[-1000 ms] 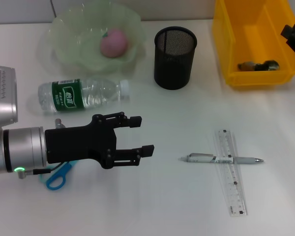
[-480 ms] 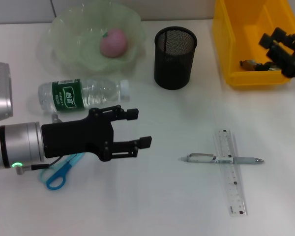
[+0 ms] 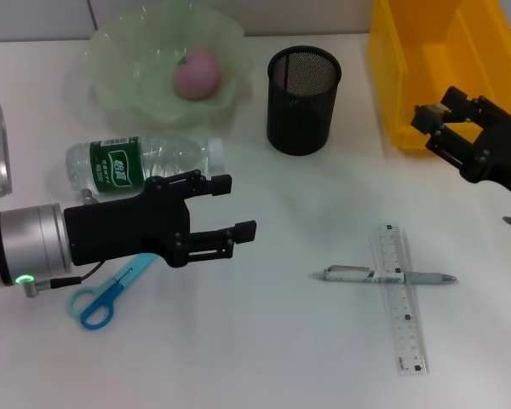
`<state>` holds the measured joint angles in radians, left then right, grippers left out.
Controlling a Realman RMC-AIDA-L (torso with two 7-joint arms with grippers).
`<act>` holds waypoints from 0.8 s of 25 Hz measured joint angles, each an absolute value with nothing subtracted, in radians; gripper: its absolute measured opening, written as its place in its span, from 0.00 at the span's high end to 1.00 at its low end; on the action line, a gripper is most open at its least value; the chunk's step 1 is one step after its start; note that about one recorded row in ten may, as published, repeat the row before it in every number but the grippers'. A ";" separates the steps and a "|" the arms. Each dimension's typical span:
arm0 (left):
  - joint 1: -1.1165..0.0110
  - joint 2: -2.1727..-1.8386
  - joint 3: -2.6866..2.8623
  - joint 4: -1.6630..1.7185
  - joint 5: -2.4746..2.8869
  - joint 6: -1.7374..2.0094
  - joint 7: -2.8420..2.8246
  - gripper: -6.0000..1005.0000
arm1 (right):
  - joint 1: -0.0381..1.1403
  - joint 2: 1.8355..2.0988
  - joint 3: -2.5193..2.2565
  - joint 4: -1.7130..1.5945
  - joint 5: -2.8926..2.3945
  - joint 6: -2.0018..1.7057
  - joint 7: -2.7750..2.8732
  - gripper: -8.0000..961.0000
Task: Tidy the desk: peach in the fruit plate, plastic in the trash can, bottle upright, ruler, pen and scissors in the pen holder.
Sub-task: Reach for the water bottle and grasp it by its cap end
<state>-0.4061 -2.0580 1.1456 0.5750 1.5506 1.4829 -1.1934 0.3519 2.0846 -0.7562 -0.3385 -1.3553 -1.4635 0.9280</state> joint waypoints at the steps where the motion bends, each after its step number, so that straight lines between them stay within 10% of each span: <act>1: -0.406 -2.058 1.146 0.575 1.551 1.483 -1.193 0.22 | 0.352 2.085 -0.756 -0.339 -1.355 -1.463 0.928 0.32; 20: -0.530 -2.029 1.043 0.783 1.664 1.314 -1.663 0.22 | 0.369 2.085 -0.748 -0.202 -1.347 -1.456 0.862 0.32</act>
<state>-0.5299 -2.0290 1.0433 0.7827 1.6637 1.3140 -1.6629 0.3687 2.0855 -0.7479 -0.2017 -1.3470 -1.4560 0.8616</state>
